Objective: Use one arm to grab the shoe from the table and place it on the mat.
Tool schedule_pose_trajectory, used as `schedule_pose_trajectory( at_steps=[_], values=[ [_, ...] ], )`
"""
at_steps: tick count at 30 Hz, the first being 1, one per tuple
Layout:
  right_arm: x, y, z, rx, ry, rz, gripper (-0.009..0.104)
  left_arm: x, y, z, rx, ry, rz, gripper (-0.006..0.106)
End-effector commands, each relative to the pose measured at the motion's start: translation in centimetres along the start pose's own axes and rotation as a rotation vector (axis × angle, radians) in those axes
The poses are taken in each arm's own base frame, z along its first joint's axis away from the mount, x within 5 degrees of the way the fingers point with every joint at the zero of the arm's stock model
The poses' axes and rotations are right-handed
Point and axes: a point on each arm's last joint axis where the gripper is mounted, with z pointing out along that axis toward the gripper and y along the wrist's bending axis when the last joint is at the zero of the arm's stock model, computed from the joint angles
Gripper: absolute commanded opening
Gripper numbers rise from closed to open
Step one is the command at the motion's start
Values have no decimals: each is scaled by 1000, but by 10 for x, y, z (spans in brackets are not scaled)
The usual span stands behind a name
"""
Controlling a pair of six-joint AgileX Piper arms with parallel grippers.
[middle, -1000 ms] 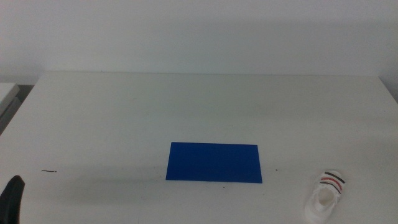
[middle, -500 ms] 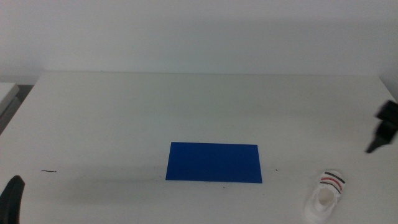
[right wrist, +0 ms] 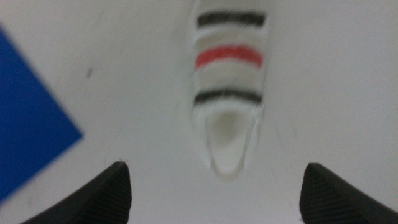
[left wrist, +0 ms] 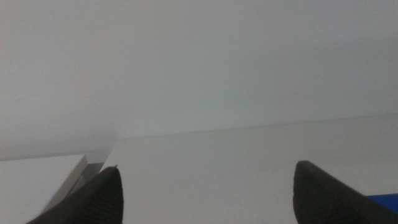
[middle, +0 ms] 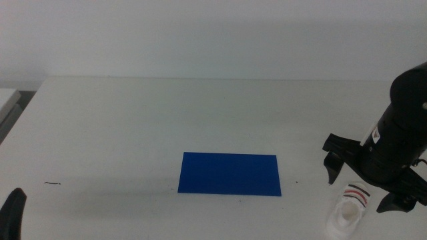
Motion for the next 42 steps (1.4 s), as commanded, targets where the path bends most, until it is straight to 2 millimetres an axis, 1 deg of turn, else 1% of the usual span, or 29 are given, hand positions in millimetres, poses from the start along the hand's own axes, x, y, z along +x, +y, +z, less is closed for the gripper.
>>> schedule_pose_trajectory(
  at_steps=[1,2,5,11,14,16,18,19,20,21,23,25,26,27,30,32,34,37,42],
  values=[
    [-3,0,6,15,-47,63,93,0,0,0,-2,-1,-4,94],
    [-3,-1,9,23,-46,101,93,0,0,0,-2,-1,-4,94],
    [-2,-5,18,54,-52,123,93,0,0,0,-2,-1,-4,94],
    [-2,-5,44,9,-63,120,93,0,0,0,-2,-1,-4,94],
    [-5,-9,58,47,-48,126,93,0,0,0,-2,-1,-4,94],
    [-6,-9,65,66,-41,108,91,0,0,0,-2,-1,-4,94],
    [-9,-9,70,78,-37,103,87,0,0,0,-2,-1,-4,94],
    [-9,-9,73,83,-32,98,82,0,0,0,-2,-1,-4,94],
    [-10,-9,76,87,-25,97,74,0,0,0,-2,-1,-4,94],
    [-10,-9,78,92,-16,103,62,0,0,0,-2,-1,-4,94],
    [-11,-10,79,93,-4,121,33,0,0,0,-2,-1,-4,94],
    [-11,-9,78,89,-1,122,12,0,0,0,-2,-1,-4,94],
    [-13,-8,75,95,-2,123,6,0,0,0,-2,-1,-4,94],
    [-14,-6,71,104,-4,120,6,0,0,0,-2,-1,-4,94],
    [-20,13,49,99,-46,76,13,0,0,0,-2,-1,-4,94],
    [-24,34,33,44,-80,55,17,0,0,0,-2,-1,-4,94],
    [-28,57,25,-11,-102,62,18,0,0,0,-2,-1,-4,94],
    [-26,90,26,-56,-101,59,18,0,0,0,-2,-1,-4,94],
    [-2,141,46,-65,-51,-10,18,0,0,0,-2,-1,-4,94]
  ],
)
